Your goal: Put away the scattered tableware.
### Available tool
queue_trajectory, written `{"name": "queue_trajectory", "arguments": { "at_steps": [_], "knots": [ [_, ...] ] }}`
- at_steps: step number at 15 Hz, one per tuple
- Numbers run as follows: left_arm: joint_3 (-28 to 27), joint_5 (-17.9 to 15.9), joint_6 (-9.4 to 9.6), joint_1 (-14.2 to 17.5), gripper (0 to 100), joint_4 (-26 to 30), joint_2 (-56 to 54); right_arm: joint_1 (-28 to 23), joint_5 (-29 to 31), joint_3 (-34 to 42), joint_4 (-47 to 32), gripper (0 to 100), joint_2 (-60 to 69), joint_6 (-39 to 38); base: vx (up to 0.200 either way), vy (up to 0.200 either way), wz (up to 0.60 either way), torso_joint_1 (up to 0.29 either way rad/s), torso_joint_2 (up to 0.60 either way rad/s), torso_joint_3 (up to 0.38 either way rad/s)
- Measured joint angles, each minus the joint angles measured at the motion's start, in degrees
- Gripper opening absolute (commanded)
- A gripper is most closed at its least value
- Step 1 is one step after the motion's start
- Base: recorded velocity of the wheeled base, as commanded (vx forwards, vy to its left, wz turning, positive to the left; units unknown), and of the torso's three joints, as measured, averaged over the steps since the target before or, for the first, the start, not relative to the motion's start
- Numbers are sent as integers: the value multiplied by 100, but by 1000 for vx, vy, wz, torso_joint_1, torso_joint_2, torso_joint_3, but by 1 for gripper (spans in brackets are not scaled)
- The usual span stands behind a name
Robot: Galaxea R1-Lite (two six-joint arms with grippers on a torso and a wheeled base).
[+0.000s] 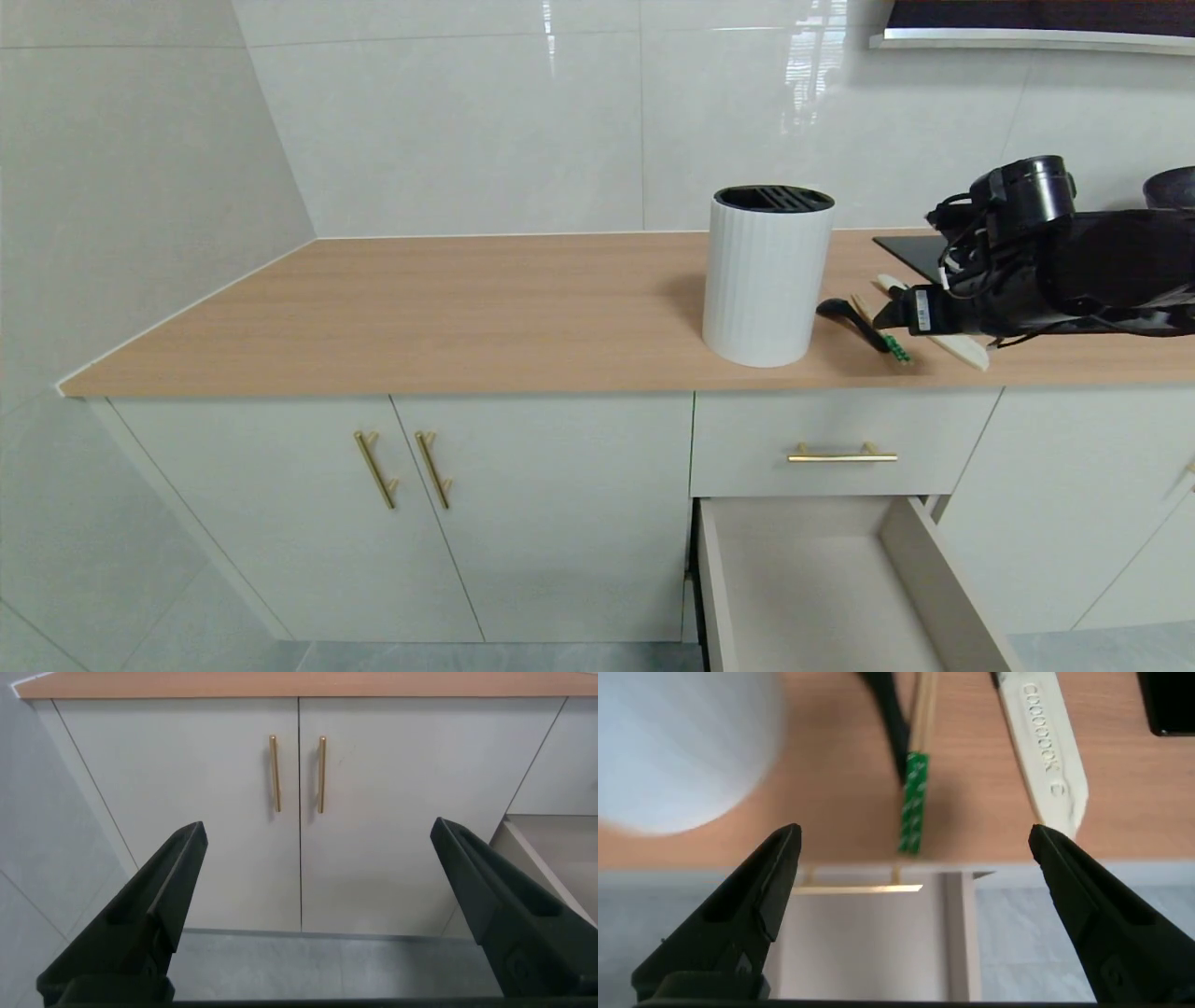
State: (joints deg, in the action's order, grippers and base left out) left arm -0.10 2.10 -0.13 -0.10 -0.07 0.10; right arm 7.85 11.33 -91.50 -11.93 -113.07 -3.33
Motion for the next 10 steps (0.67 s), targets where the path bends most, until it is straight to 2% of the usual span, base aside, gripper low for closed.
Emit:
{"name": "queue_trajectory", "arguments": {
  "at_steps": [3,10],
  "knots": [
    [0,0,-2,0,100,0,0,-30,224,-26,143,100,-330,33,0,0,0,0,0,0],
    [0,0,-2,-1,100,0,0,-15,239,-74,204,100,-578,18,0,0,0,0,0,0]
  ]
}}
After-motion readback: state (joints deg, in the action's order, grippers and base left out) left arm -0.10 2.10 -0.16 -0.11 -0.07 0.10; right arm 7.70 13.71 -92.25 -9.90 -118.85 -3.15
